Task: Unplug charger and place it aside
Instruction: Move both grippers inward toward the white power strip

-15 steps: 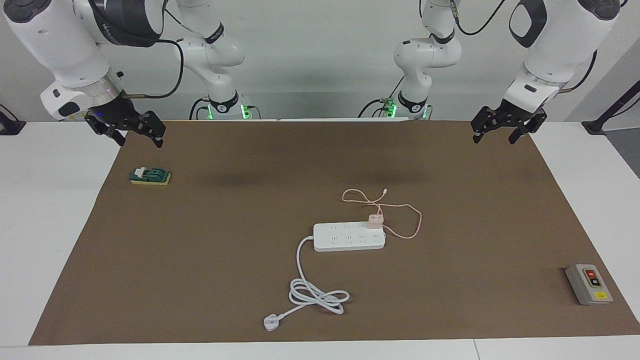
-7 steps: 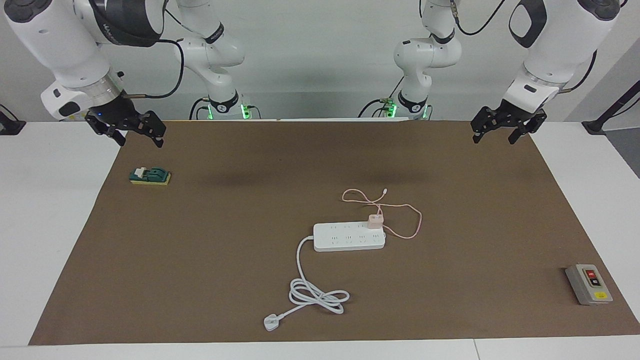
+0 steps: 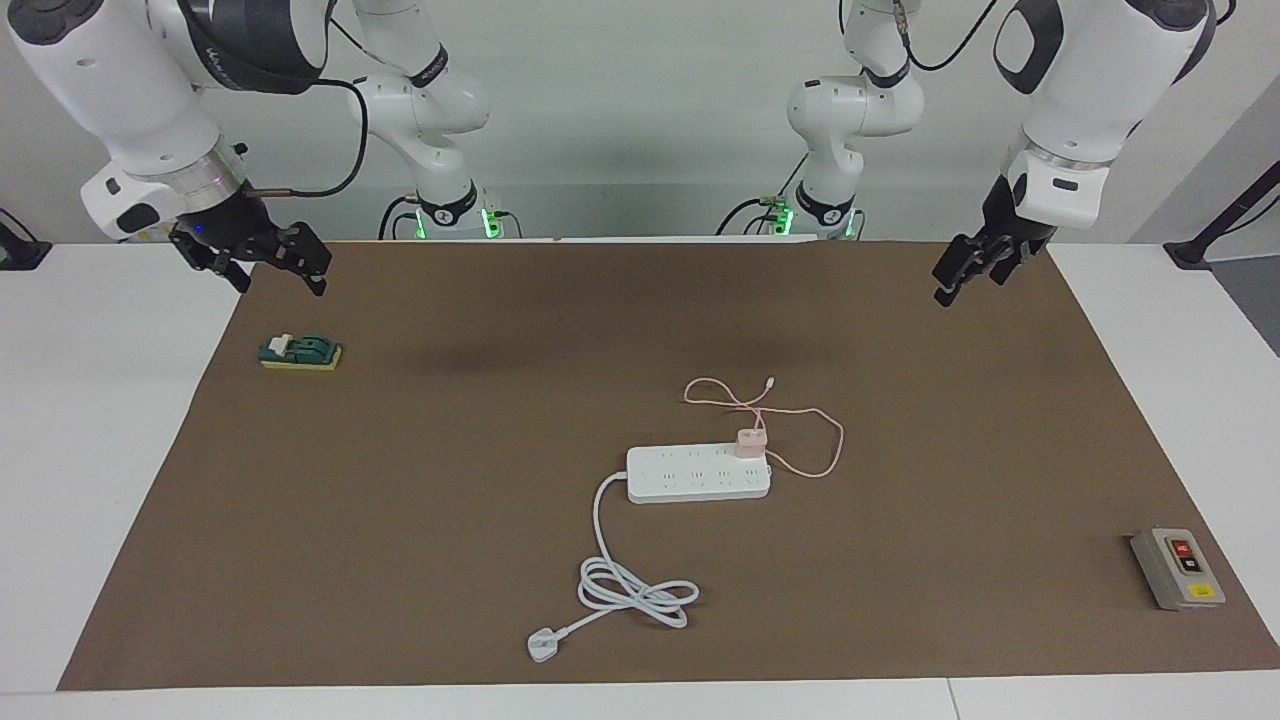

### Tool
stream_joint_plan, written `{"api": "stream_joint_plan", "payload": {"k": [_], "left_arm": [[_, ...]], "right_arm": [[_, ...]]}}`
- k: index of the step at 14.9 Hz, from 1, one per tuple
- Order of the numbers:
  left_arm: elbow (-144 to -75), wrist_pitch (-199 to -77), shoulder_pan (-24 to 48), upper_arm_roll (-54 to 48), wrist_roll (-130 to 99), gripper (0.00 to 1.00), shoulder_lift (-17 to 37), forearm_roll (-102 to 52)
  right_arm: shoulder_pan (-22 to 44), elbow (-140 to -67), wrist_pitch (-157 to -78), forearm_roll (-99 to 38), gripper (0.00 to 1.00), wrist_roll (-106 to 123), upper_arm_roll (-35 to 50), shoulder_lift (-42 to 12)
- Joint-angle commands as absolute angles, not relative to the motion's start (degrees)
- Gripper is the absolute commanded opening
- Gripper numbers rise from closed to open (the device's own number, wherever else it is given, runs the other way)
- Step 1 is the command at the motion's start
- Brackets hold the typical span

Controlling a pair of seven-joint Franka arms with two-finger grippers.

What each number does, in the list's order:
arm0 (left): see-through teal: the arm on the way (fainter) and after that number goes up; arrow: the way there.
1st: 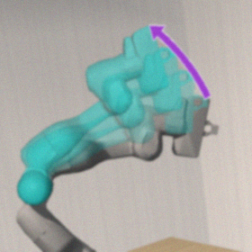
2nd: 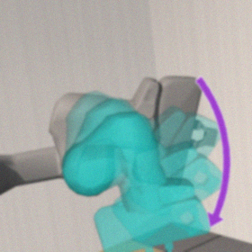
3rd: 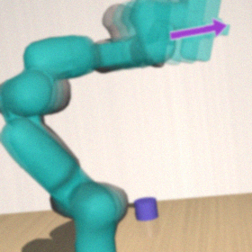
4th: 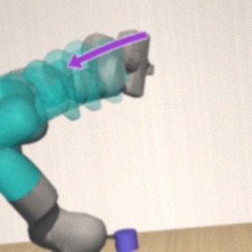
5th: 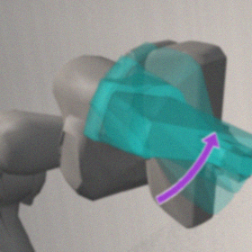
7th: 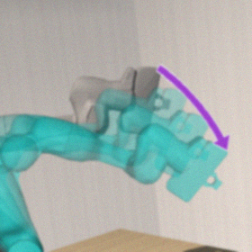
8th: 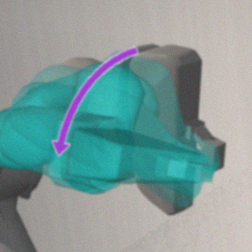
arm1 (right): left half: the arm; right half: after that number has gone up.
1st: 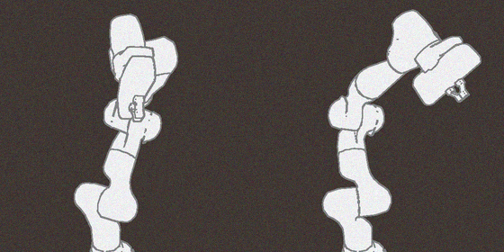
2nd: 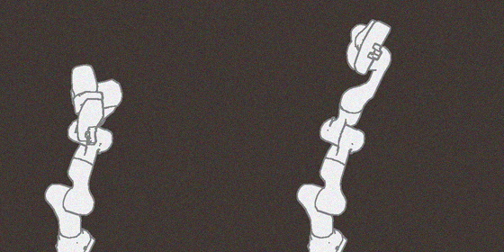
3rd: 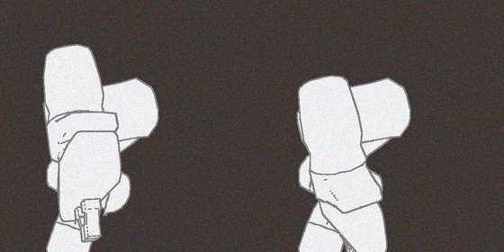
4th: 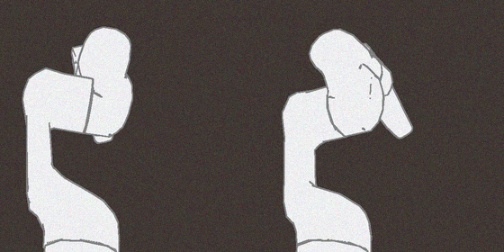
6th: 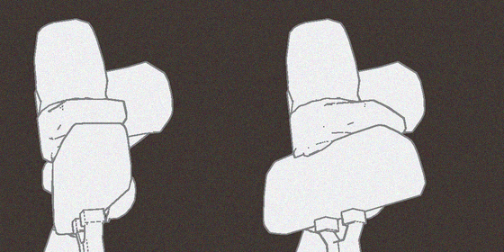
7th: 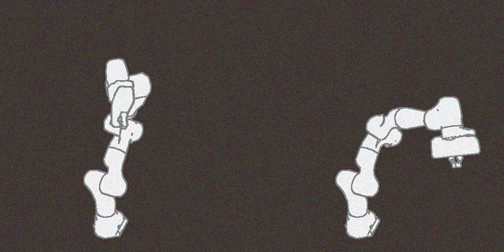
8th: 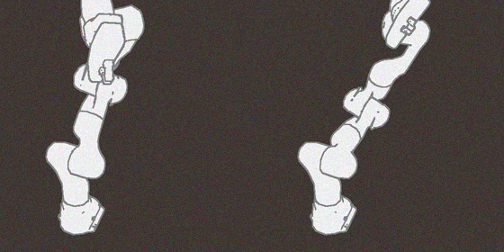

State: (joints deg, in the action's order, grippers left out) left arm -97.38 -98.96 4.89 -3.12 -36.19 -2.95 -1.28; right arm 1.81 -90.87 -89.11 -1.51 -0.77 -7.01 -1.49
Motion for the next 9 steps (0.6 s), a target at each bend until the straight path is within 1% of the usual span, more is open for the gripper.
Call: {"api": "stream_joint_plan", "payload": {"k": [1, 2, 5, 6, 8, 9], "left_arm": [[-100.3, -101.7, 7.6, -2.5, -56.5, 1.00, -4.6, -1.7], [-100.3, -101.8, 8.3, -2.5, -60.8, 1.00, -4.6, -1.8], [-100.3, -102.0, 10.1, -2.5, -79.2, 1.00, -4.5, -1.7], [-100.2, -102.3, 10.5, -2.5, -83.5, 1.00, -4.1, -1.7], [-100.3, -102.9, 12.4, -2.5, -91.7, 1.00, -3.0, -1.6], [-100.1, -102.7, 13.0, -2.5, -94.2, 1.00, -2.1, -1.5]], "right_arm": [[1.6, -91.1, -90.9, -6.0, 1.00, -8.1, -6.5, -1.1], [1.8, -91.1, -91.0, -6.5, 1.00, -15.0, -6.2, -1.1], [7.1, -91.6, -91.0, -7.2, 1.00, -34.1, -5.7, -1.6], [8.3, -92.4, -91.3, -10.6, 1.00, -42.3, -5.7, -2.1], [8.4, -93.3, -92.8, -18.2, 1.00, -58.8, -5.8, -4.5], [8.6, -93.9, -93.9, -20.6, 1.00, -63.2, -5.7, -5.2]]}}
